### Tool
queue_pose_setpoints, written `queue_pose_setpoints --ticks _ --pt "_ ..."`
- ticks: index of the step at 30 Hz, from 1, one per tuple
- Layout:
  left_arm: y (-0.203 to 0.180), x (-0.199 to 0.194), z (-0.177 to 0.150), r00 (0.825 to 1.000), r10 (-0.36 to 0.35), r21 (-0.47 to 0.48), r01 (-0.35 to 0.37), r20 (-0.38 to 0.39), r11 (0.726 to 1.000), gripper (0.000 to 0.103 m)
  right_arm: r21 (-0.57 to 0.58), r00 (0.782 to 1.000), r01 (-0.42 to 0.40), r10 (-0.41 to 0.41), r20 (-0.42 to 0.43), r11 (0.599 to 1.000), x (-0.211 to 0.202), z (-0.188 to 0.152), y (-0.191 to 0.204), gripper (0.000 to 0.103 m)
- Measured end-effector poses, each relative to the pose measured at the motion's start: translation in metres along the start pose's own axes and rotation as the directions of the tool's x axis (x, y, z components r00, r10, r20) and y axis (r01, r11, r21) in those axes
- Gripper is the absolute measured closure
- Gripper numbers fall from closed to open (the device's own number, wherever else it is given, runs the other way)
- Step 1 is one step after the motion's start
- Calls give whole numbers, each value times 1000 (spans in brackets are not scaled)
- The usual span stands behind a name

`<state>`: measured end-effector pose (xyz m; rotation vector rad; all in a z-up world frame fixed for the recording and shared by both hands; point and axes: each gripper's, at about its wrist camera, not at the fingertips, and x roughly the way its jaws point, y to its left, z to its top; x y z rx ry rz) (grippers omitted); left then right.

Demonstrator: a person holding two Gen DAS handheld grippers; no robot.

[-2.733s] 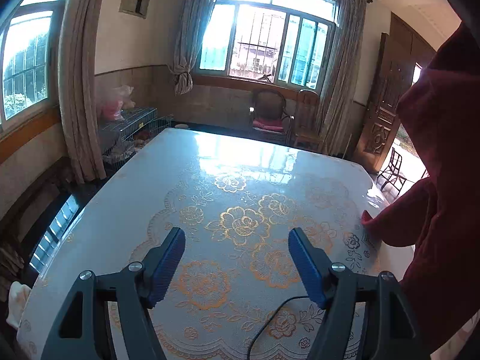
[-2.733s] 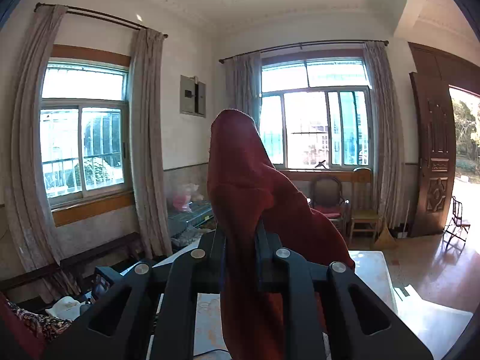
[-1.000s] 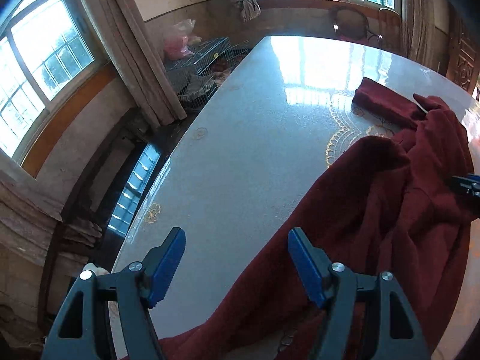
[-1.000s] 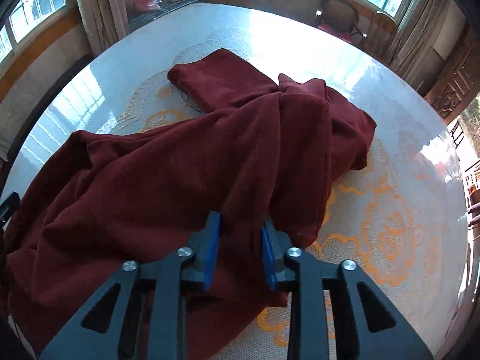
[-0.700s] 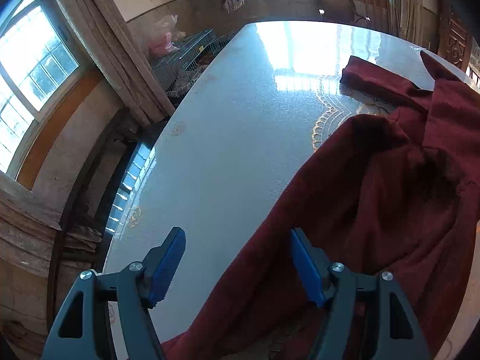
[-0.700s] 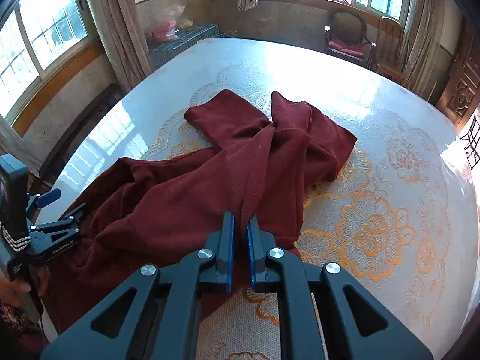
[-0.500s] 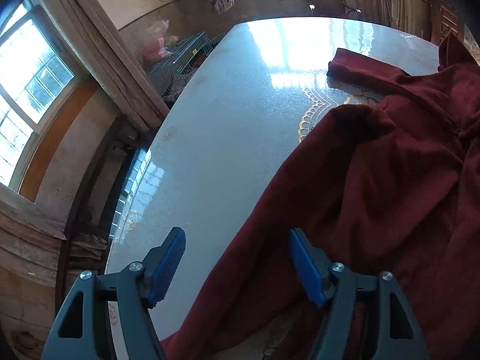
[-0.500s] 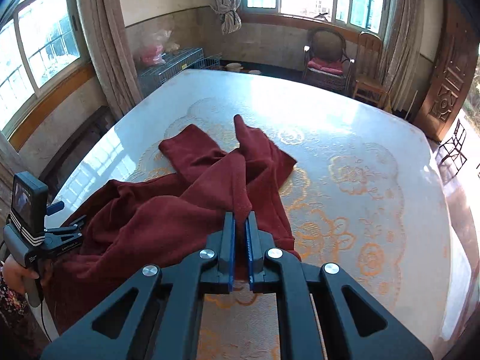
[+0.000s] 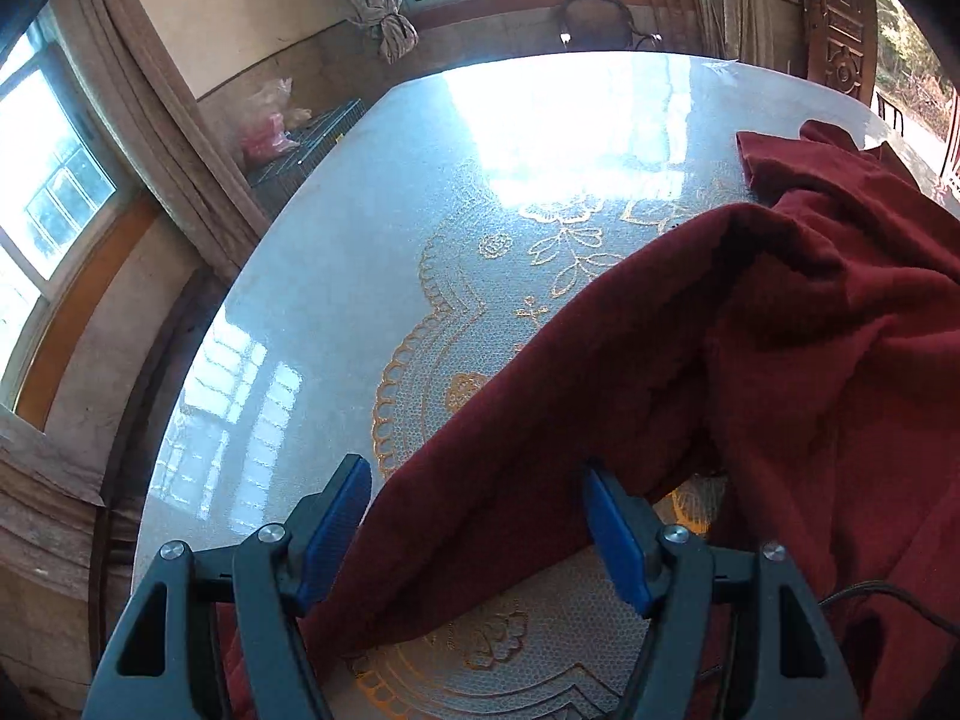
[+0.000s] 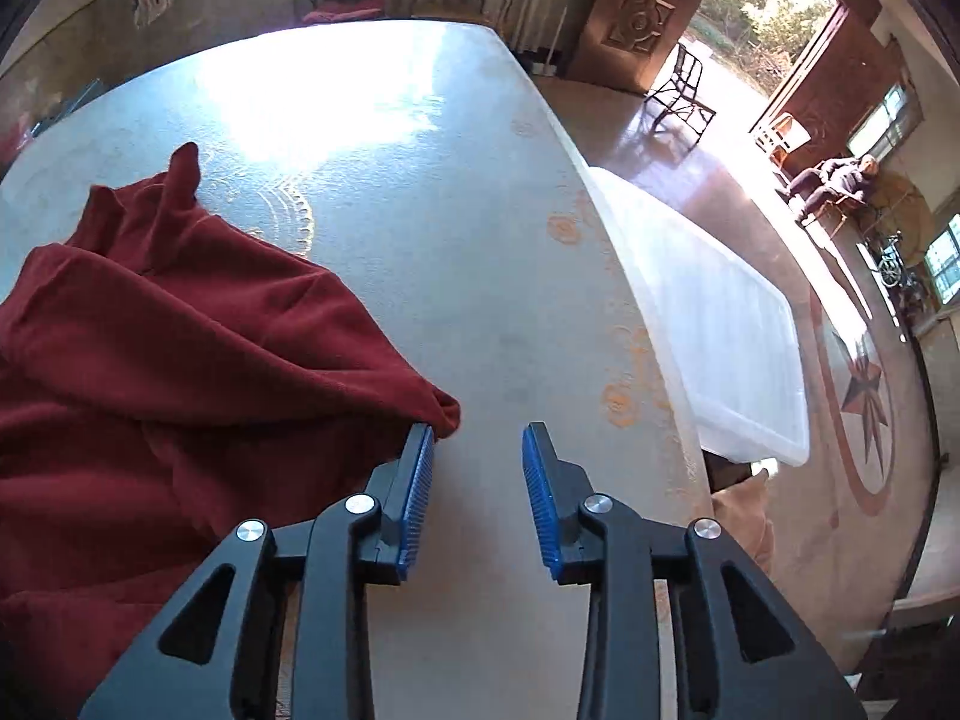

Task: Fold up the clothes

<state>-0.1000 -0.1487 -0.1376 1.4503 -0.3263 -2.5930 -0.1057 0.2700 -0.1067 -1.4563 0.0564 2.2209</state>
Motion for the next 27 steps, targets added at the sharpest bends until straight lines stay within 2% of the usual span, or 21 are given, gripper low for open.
queue_pose_setpoints --ticks 1,3,5,6,8,11,12,15,16,18,20,24,25,26,27 --pt "-3 -1 -1 1000 14 12 -14 12 1000 30 46 999 18 -20 28 999 -10 -7 -9 68" --pt "-3 2 1 1000 22 15 -23 19 1000 30 98 994 4 -15 111 995 -41 -21 -16 61" --pt "-2 7 5 999 38 19 -38 13 999 30 -9 983 -114 115 142 993 -68 -39 11 61" --pt "0 10 8 999 50 21 -50 4 998 30 -77 971 -181 191 144 980 -80 -48 26 61" --pt "4 18 14 998 51 6 -51 -25 999 30 -280 939 -304 336 73 911 -98 -76 82 61" --pt "19 14 24 999 -3 -65 0 -48 998 36 -543 880 -424 472 -56 725 -119 -122 178 61" --pt "22 10 27 999 -19 -86 16 -32 996 36 -588 875 -425 479 -72 688 -120 -132 201 60" --pt "23 -4 37 998 -66 -111 68 24 992 36 -695 879 -396 467 -98 600 -116 -160 260 54" --pt "18 -10 40 996 -85 -98 89 40 991 36 -709 882 -394 459 -111 585 -113 -164 273 54" --pt "4 -21 45 989 -126 -57 130 75 990 36 -705 886 -405 439 -147 582 -103 -167 289 54" --pt "-14 -34 52 980 -160 10 160 116 987 36 -677 886 -432 423 -192 596 -95 -168 297 54" --pt "-61 -35 60 975 -155 165 128 161 978 36 -665 887 -434 416 -199 607 -90 -173 300 52" --pt "-70 -30 60 978 -139 189 110 153 976 35 -661 887 -436 418 -198 611 -90 -174 300 52" --pt "-79 -24 60 982 -123 212 91 142 973 35 -657 885 -437 422 -195 614 -91 -175 299 55" --pt "-84 -17 60 986 -100 223 69 130 972 35 -653 885 -438 425 -191 618 -92 -176 296 67"
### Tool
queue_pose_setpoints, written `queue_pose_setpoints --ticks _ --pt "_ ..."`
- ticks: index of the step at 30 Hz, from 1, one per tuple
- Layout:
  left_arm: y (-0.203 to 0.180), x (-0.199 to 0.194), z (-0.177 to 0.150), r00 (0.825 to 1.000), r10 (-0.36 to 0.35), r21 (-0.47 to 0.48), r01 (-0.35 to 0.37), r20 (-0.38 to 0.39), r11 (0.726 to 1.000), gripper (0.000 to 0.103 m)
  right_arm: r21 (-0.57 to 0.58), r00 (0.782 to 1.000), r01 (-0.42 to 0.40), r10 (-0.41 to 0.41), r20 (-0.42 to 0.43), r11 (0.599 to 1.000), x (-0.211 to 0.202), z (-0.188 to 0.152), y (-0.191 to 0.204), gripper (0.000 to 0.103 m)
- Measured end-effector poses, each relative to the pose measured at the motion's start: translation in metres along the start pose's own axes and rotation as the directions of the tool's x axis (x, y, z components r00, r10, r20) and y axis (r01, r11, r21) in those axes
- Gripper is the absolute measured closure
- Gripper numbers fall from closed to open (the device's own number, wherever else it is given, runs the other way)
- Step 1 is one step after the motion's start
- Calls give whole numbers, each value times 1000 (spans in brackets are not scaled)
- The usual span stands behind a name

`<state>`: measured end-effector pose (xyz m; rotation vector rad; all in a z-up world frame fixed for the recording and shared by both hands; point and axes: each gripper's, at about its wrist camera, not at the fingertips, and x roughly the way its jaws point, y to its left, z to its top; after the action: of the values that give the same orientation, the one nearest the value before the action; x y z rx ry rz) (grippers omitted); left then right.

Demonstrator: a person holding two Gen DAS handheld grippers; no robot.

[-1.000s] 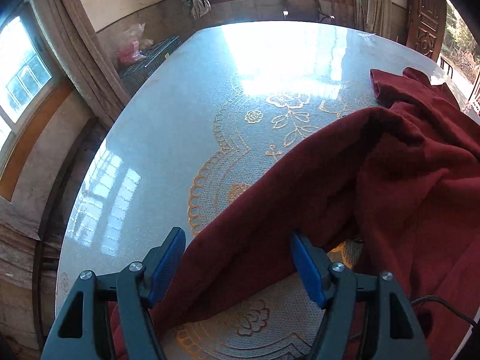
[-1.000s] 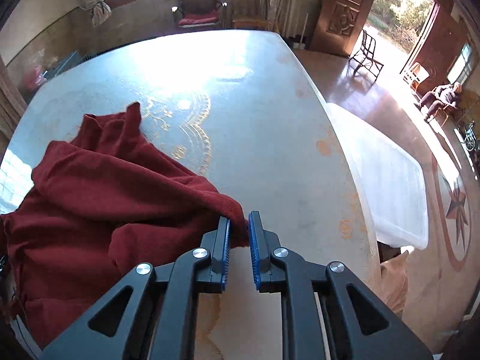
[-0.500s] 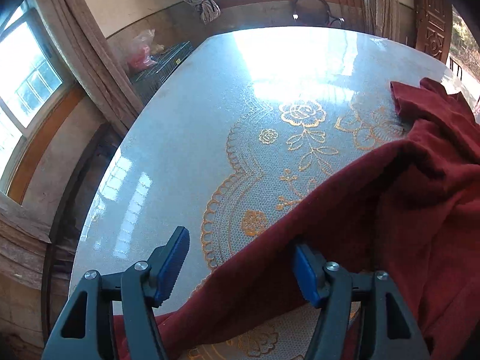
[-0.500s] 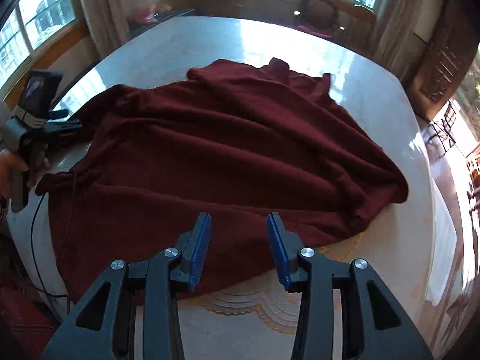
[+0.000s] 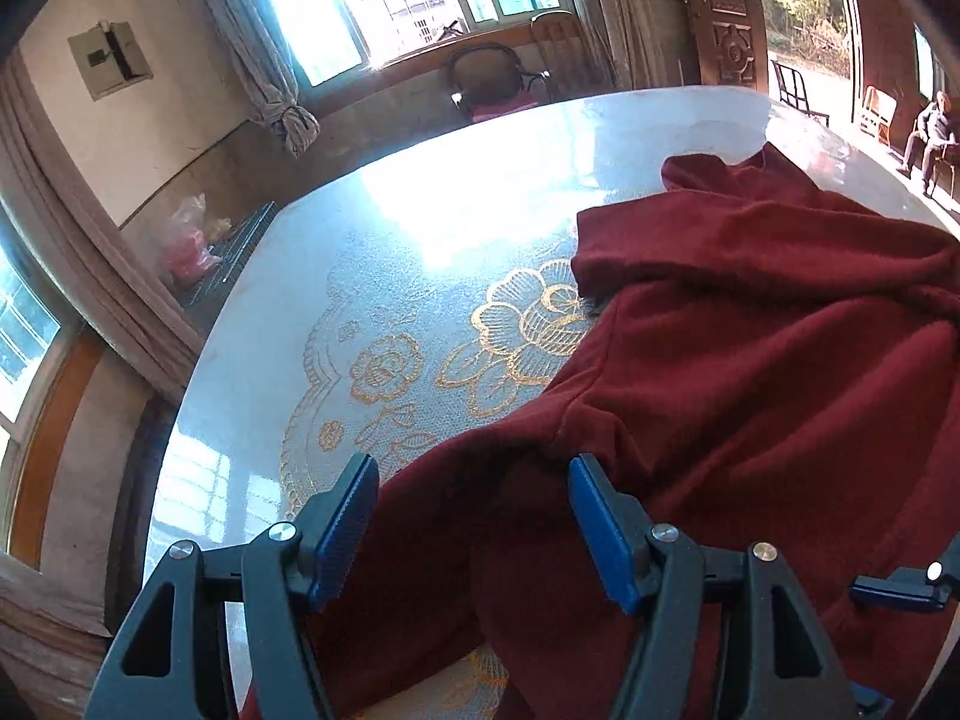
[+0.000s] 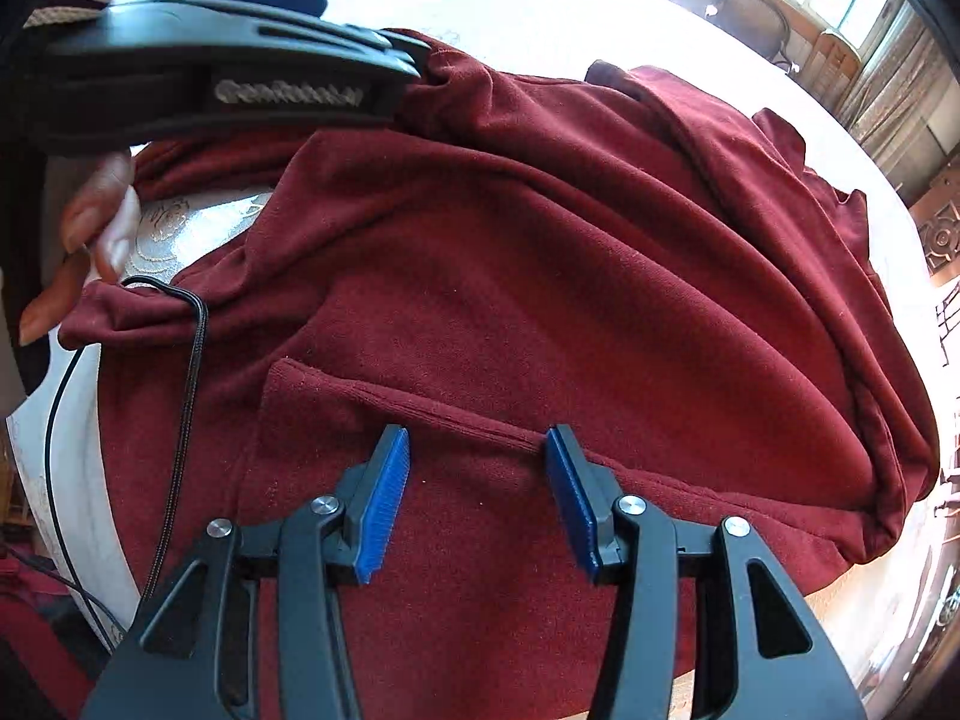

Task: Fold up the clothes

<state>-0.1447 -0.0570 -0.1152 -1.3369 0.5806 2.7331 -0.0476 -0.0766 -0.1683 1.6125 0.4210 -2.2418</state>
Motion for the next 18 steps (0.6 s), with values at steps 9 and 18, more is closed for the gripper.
queue_pose_setpoints --ticks 9,18 --pt "-12 20 -20 999 54 57 -53 -5 997 31 130 999 -27 21 49 991 -46 -57 -23 100" --pt "-22 14 -38 987 119 128 -132 104 983 30 397 990 77 -118 80 915 -143 -161 -78 100"
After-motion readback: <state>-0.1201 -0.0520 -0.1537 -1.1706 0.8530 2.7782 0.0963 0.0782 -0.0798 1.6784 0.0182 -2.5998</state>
